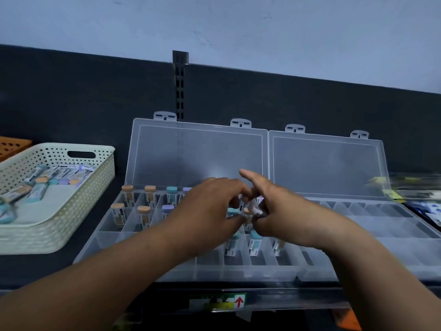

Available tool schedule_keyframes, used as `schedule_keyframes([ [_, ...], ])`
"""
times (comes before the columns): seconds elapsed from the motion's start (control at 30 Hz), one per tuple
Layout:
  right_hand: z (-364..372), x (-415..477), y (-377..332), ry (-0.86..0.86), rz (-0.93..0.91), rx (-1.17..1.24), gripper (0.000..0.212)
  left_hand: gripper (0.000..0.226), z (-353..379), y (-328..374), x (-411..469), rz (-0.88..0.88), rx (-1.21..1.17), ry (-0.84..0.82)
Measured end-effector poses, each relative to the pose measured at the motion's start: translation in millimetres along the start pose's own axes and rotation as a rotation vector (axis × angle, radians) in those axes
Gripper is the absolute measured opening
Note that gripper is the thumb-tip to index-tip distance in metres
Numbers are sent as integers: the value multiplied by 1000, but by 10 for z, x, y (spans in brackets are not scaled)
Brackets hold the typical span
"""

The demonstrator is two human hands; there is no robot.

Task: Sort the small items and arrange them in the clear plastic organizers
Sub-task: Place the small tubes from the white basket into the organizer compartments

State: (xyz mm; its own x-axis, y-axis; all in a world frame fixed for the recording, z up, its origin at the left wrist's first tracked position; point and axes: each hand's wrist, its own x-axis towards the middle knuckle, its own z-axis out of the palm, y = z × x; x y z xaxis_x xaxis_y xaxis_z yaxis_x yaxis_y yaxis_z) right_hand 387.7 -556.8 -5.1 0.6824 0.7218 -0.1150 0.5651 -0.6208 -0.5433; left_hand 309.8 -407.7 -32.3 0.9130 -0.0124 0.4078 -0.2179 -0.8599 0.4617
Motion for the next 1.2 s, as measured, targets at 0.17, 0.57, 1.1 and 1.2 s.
schedule_keyframes([
  [0.17, 37, 43, -101, -16, -33, 32, 103, 20, -23, -52, 5, 89, 6, 34],
  [0.57, 17, 84, -123, 239, -123, 397, 6, 10, -194, -299, -87, -185, -198, 89],
  [1.1, 201, 185, -299, 197, -169, 82, 8, 59, -355, -488, -349, -190, 327, -156],
  [1.2, 300, 222, -309, 167, -168, -74, 6, 62, -371, -545, -408, -169, 365, -153],
])
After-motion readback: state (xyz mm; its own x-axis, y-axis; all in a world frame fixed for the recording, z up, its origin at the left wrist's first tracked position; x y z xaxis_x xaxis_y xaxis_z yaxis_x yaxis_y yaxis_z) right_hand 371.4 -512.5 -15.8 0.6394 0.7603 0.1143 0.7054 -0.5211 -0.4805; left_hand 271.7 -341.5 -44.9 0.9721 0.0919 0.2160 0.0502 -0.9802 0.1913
